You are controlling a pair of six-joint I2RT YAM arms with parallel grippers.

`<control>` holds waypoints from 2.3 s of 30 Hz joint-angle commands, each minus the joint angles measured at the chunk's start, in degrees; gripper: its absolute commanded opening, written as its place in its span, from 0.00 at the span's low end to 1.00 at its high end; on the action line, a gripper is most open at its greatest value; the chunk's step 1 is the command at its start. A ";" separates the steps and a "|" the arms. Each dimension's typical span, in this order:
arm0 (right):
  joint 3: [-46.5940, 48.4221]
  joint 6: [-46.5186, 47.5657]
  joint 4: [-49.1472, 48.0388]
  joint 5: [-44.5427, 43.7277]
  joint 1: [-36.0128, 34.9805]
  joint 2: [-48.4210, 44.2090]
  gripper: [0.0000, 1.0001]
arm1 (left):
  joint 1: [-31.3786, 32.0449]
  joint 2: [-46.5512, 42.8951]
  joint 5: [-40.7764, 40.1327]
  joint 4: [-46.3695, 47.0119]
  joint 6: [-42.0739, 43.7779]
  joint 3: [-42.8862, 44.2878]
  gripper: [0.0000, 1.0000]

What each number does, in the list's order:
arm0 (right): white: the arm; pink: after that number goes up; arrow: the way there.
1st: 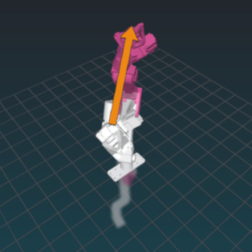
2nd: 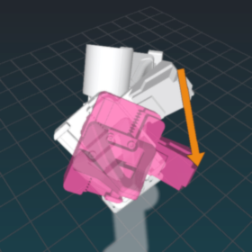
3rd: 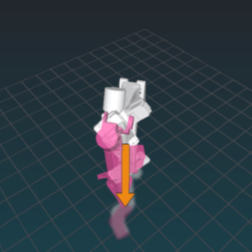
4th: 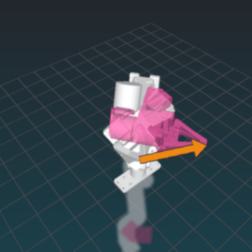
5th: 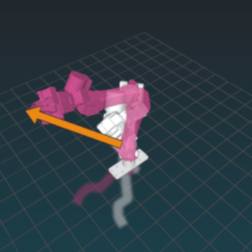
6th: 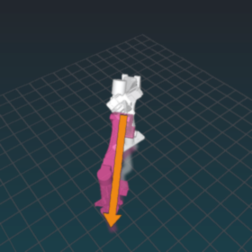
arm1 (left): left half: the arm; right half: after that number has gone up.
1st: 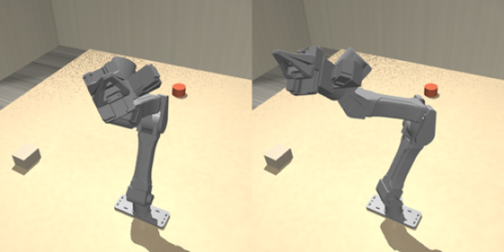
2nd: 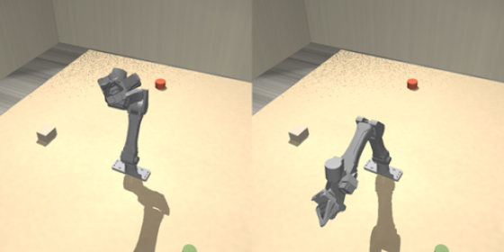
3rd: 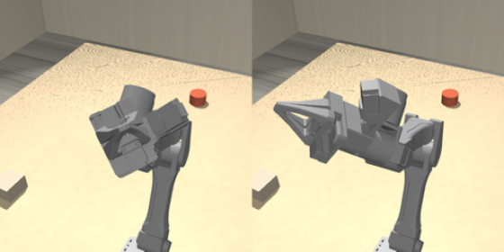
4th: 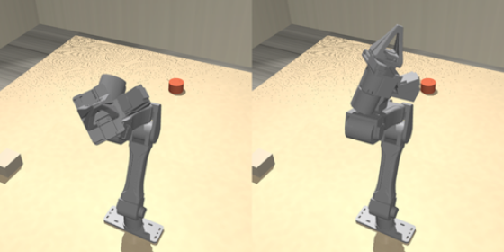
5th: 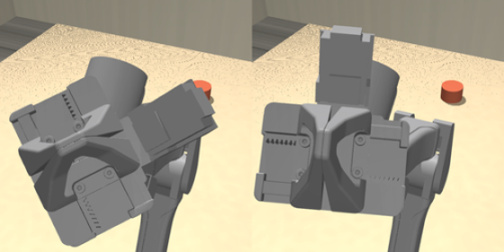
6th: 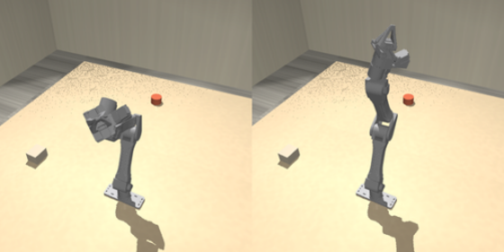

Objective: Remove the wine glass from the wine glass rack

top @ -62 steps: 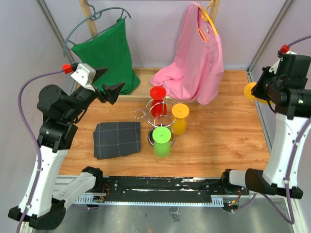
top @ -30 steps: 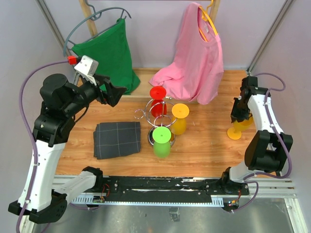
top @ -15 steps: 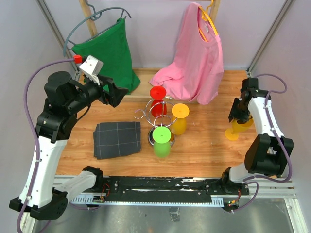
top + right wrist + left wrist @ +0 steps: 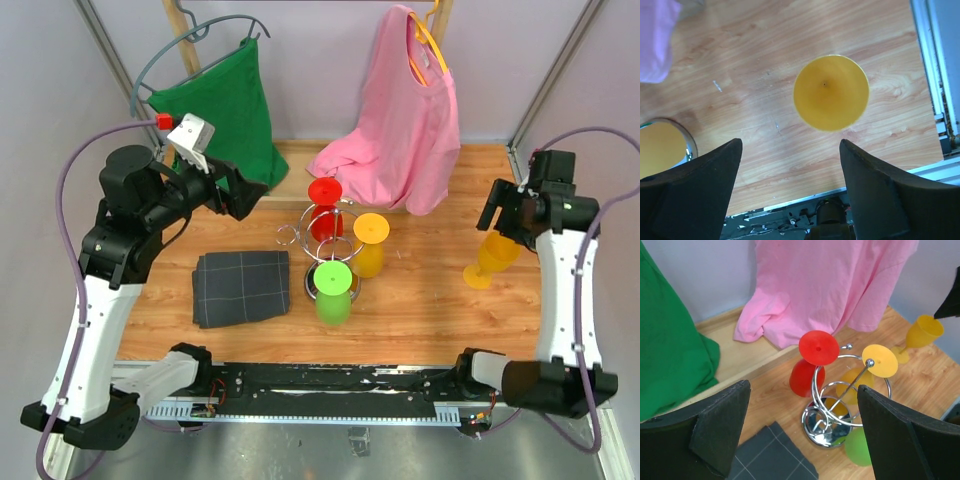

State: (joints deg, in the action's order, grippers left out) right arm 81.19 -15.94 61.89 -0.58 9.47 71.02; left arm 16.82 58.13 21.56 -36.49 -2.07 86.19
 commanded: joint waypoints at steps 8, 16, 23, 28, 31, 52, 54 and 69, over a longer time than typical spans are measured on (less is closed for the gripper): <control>15.43 1.21 18.64 4.97 1.59 -14.05 0.83 | -4.31 4.71 8.17 -1.16 -9.71 -0.91 0.95; 19.69 0.21 22.83 16.56 1.46 -20.85 0.95 | -9.50 21.42 26.39 -2.33 -21.70 5.62 0.93; 16.31 -0.54 18.30 29.94 1.58 -24.98 0.99 | -9.88 26.28 38.45 11.05 -36.54 -3.66 0.95; 14.32 -2.10 15.38 35.37 1.55 -26.74 0.99 | -9.92 29.08 41.79 21.61 -45.15 -9.17 0.95; 13.13 -3.00 14.00 37.55 1.56 -27.26 0.98 | -9.88 30.37 42.82 30.19 -51.67 -12.36 0.92; 13.92 -3.30 13.61 39.86 1.53 -27.23 0.99 | -5.39 32.06 41.76 44.10 -60.92 -16.91 0.62; 14.23 -3.34 13.61 39.87 1.55 -27.02 0.99 | -5.40 32.04 41.47 43.28 -59.90 -16.96 0.63; 15.39 -4.00 13.52 39.69 1.51 -26.74 0.99 | -5.39 33.60 41.18 39.65 -55.85 -17.55 0.64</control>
State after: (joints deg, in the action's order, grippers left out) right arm 95.20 -19.38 76.18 38.41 9.47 44.10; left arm 11.38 90.76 62.41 3.46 -59.18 68.69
